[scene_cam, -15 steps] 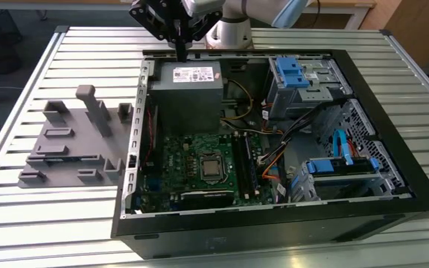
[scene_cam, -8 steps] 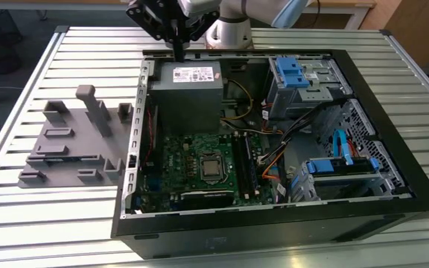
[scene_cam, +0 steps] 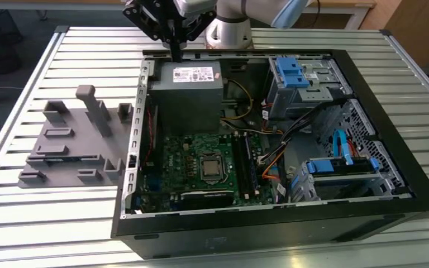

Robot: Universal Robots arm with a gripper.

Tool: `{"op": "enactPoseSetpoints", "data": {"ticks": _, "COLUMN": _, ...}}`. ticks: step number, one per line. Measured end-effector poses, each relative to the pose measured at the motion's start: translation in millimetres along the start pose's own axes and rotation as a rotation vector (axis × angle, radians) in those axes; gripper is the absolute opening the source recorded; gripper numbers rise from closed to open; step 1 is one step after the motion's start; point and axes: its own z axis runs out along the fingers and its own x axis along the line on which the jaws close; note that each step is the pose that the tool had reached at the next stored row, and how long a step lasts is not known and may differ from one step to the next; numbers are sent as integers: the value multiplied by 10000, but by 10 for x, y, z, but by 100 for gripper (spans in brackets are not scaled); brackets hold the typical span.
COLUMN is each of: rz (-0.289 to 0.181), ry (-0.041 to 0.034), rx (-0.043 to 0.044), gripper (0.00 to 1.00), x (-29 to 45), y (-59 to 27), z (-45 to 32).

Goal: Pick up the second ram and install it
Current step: 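Reach for the second ram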

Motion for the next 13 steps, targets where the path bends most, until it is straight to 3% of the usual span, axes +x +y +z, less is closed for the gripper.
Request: {"op": "enactPoseSetpoints", "data": {"ticks": 13, "rz": -2, "ry": 0, "rx": 0, "gripper": 11, "x": 58, "y": -4, "z": -1}}
